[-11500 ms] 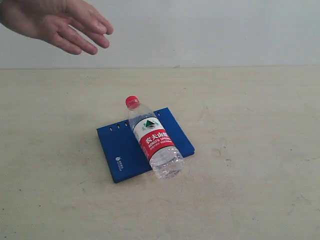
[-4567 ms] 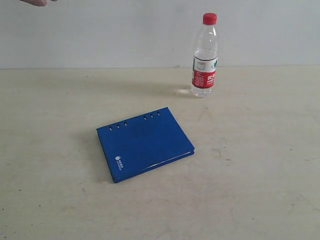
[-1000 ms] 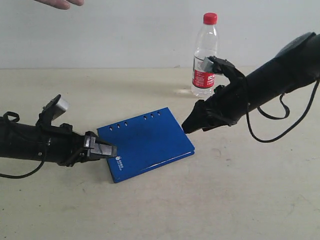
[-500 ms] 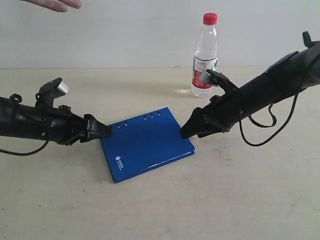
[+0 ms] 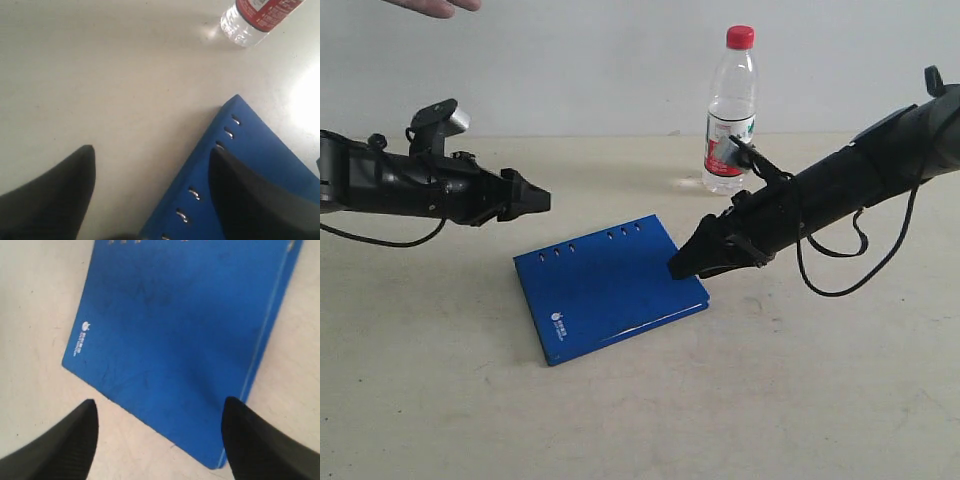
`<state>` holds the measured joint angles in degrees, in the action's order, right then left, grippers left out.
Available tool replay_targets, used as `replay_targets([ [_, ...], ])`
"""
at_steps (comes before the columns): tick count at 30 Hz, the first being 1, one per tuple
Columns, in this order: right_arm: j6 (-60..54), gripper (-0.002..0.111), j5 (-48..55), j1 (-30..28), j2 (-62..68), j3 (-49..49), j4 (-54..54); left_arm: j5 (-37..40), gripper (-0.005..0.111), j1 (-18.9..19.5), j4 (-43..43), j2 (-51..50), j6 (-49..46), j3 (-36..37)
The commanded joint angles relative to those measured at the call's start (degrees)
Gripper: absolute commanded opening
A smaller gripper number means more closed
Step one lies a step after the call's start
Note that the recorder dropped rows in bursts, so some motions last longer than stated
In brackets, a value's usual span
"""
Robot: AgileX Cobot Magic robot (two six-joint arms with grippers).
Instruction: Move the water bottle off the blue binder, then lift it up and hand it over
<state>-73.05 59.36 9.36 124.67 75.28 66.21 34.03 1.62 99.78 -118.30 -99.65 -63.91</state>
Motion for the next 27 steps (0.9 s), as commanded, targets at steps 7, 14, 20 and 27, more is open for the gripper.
replay_targets([
  [7,-2.71,0.062,4.43,-0.33,-1.07,3.59,0.74,9.08,0.061,-0.33,-2.62,-4.75,2.46,-0.49],
  [14,-0.36,0.062,6.89,-0.33,-7.77,6.62,0.74,14.34,0.061,-1.17,-14.43,-4.87,15.47,-0.49],
  [20,7.62,0.062,10.47,-0.33,-11.71,6.62,-0.76,27.68,0.061,-2.91,-23.95,-4.87,22.28,-0.15],
  [27,17.74,0.062,10.60,2.04,-12.00,3.53,-17.09,35.93,0.061,-7.61,-24.90,-4.87,19.04,1.59],
])
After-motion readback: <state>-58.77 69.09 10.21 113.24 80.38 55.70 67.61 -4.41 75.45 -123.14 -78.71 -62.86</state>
